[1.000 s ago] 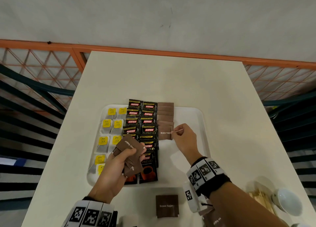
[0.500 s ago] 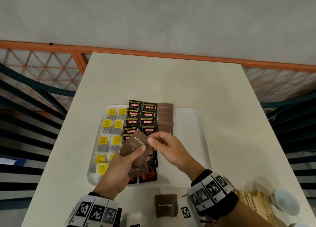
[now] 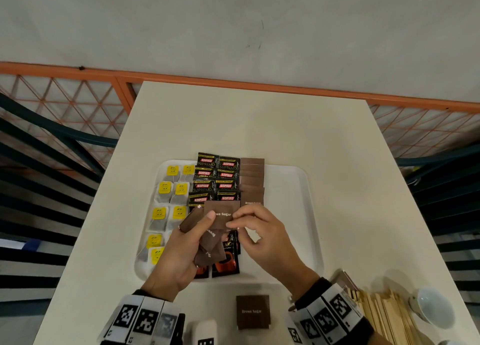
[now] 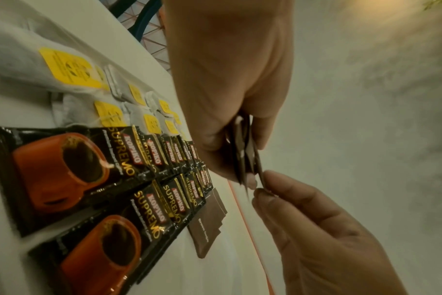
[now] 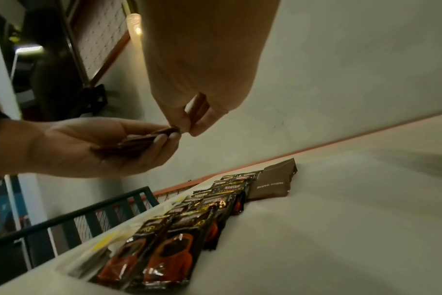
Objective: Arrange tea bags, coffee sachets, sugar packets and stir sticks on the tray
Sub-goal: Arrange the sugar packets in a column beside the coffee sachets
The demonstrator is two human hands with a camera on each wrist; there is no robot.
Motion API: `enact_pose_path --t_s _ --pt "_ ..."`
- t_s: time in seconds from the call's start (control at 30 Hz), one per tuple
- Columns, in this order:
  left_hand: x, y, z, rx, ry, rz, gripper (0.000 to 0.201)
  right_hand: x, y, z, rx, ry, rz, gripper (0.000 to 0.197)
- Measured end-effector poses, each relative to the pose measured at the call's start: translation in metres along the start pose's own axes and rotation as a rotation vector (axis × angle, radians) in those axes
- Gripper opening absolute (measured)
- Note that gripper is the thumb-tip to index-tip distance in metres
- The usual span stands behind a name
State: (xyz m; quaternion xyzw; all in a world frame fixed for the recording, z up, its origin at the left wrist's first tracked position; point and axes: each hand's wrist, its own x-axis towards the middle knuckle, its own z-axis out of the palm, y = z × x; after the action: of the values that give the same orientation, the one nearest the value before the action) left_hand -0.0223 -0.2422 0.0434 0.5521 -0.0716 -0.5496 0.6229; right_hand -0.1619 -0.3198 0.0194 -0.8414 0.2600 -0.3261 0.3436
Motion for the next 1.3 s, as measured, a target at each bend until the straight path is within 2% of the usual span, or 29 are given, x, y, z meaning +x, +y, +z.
enact_pose_path --t_s 0.07,0.17,0.27,0.4,0.5,0.57,0.63,0.73,0.83,0.9,1.0,1.17,1.3 --pt "0.0 -0.001 -0.002 0.005 0.019 0.005 0.01 -0.002 -0.004 -0.002 0.108 0.044 0.061 0.016" --pt "-0.002 -0.003 -0.002 0.018 0.015 0.014 0.011 -0.001 -0.011 -0.003 0.358 0.091 0.357 0.014" --pt "-0.002 -0.005 -0.002 0.024 0.016 0.025 0.014 0.004 -0.013 -0.003 0.52 0.008 0.647 0.021" --pt "-0.003 -0.008 -0.005 0.085 0.016 -0.001 0.014 0.006 -0.005 -0.009 0.625 -0.087 0.844 0.025" --pt "-0.004 -0.011 -0.007 0.153 0.016 -0.022 0.014 0.002 -0.003 -0.009 0.653 -0.215 0.869 0.02" --pt "-0.004 -0.013 -0.007 0.163 0.007 -0.027 0.014 0.0 -0.002 -0.008 0.645 -0.234 0.865 0.015" --pt "-0.004 -0.013 -0.007 0.122 0.002 -0.053 0.015 -0.001 0.003 -0.009 0.637 -0.205 0.869 0.015" --pt "0.0 -0.011 -0.011 -0.044 -0.006 -0.117 0.02 0.002 0.018 -0.015 0.642 -0.043 0.925 0.01" --pt "0.002 -0.007 -0.021 -0.172 -0.02 -0.182 0.02 0.006 0.042 -0.023 0.438 0.099 0.963 0.011" --pt "0.002 -0.007 -0.027 -0.211 -0.015 -0.205 0.02 0.008 0.057 -0.024 0.273 0.104 0.971 0.01" --pt "0.001 -0.007 -0.032 -0.246 -0.025 -0.218 0.024 0.013 0.07 -0.021 0.138 0.033 0.959 0.01" --pt "0.0 -0.007 -0.031 -0.196 -0.078 -0.213 0.029 0.02 0.07 -0.01 0.079 0.03 0.927 0.003" --pt "0.001 -0.008 -0.031 -0.183 -0.078 -0.202 0.029 0.022 0.068 -0.002 0.048 0.077 0.912 0.006"
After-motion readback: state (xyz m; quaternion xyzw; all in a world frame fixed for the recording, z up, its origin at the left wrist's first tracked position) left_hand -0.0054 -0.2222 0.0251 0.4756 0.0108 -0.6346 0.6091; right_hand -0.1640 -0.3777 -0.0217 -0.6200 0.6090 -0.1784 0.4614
